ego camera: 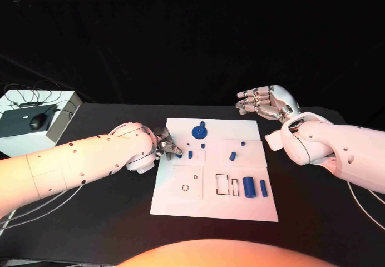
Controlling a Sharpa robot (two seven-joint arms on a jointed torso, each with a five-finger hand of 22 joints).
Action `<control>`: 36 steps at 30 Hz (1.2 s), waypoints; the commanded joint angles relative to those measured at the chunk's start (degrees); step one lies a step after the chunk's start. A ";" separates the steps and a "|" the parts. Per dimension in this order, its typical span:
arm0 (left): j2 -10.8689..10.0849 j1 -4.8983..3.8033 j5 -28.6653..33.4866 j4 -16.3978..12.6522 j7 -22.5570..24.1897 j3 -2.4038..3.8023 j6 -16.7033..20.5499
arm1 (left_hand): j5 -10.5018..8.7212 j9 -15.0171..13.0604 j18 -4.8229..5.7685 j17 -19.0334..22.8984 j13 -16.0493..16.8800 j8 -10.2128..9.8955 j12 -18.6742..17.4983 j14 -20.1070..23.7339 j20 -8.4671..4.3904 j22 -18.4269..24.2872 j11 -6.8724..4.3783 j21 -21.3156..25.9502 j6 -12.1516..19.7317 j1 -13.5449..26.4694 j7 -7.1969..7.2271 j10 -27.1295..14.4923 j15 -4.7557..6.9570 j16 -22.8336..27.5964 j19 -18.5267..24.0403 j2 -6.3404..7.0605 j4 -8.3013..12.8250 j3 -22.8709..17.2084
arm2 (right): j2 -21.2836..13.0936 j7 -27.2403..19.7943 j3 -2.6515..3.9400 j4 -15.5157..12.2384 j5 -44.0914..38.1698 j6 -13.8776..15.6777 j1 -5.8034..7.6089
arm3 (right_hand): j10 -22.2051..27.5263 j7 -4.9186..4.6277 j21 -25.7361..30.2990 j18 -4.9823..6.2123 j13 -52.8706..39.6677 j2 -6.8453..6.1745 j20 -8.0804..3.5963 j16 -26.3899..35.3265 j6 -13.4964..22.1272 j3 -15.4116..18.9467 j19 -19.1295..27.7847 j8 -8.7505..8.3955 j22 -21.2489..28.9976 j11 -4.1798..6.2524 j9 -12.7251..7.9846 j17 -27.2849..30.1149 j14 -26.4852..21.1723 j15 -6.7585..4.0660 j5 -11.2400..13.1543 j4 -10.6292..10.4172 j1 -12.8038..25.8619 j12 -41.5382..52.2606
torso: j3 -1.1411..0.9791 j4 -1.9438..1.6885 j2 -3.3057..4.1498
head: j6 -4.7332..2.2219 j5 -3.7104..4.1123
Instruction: Assemble the parts on the task board
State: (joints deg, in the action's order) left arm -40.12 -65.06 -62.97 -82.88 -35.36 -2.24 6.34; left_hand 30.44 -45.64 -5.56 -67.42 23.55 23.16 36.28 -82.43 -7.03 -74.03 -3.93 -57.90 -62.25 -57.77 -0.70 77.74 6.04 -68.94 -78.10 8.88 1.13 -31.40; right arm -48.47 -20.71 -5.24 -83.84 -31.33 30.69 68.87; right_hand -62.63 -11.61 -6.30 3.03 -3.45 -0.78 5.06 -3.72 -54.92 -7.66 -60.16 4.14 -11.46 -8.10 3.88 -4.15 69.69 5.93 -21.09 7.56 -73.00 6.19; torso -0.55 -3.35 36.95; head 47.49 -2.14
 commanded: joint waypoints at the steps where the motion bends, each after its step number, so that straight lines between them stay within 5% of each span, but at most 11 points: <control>1: 0.10 0.22 -0.77 -0.01 0.71 -0.21 -1.93 | -0.03 0.05 0.68 0.05 -0.07 0.11 0.23 0.22 0.15 0.05 0.03 0.15 0.21 -1.13 -0.04 -0.25 0.18 -0.19 -0.04 -0.60 9.36 -9.39 | -0.03 -0.79 0.04 -0.06 0.17 -0.65 -0.01 | 0.46 -0.19 -0.22 -0.08 0.04 0.15 0.24 0.09 0.34 0.37 0.33 -0.30 0.14 -0.16 -0.02 0.10 -0.43 0.06 -0.39 -0.01 -0.25 0.04 | 0.02 0.00 0.04 | 0.02 0.05; 25: 0.59 0.38 -0.81 0.02 0.80 -0.46 -2.55 | -0.24 0.32 0.62 0.18 -0.23 0.02 0.29 0.23 0.25 0.09 0.06 0.20 0.22 -1.64 -0.08 -0.22 0.13 -0.27 -0.02 -0.43 8.88 -8.94 | -0.06 -0.62 0.04 -0.10 0.02 -0.84 -0.01 | 0.75 -0.31 -0.56 -0.09 0.05 0.08 0.33 0.09 0.55 0.34 0.57 -0.31 1.01 -0.27 -0.03 0.10 -0.73 0.17 -0.67 -0.06 -0.36 0.05 | 0.05 -0.07 0.21 | 0.09 0.40; 36: 0.84 0.39 0.49 -0.34 0.52 -0.63 -4.54 | -0.31 1.70 1.13 -0.67 -0.20 -0.70 0.16 0.12 0.23 -0.26 -0.17 -0.54 -0.99 -2.54 0.74 0.69 0.17 -1.26 -0.32 -1.12 7.49 -3.56 | -0.06 -0.60 0.04 -0.08 0.00 -0.91 -0.01 | 0.92 -0.36 -0.70 -0.08 0.05 0.03 0.39 0.10 0.71 0.09 0.72 -0.30 1.36 -0.33 -0.02 0.12 -0.92 0.22 -1.65 0.08 -0.41 0.05 | 0.05 -0.08 0.23 | 0.08 0.44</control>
State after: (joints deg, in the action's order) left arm -39.60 -65.13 -63.78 -82.89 -34.93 -2.53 5.15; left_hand 30.23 -43.92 -5.16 -68.04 23.29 22.71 36.28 -82.44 -7.03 -74.21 -4.05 -58.10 -62.77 -58.50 -0.18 78.26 6.02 -69.93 -78.10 9.06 2.87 -29.66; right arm -48.52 -20.72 -5.24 -83.88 -31.31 30.34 68.87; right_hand -62.22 -11.95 -6.76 3.03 -3.47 -0.77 5.46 -3.72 -54.54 -7.51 -59.75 4.14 -10.16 -8.50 3.88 -4.11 69.07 6.14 -22.42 7.42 -73.00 6.19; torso -0.50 -3.42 37.17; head 47.54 -1.69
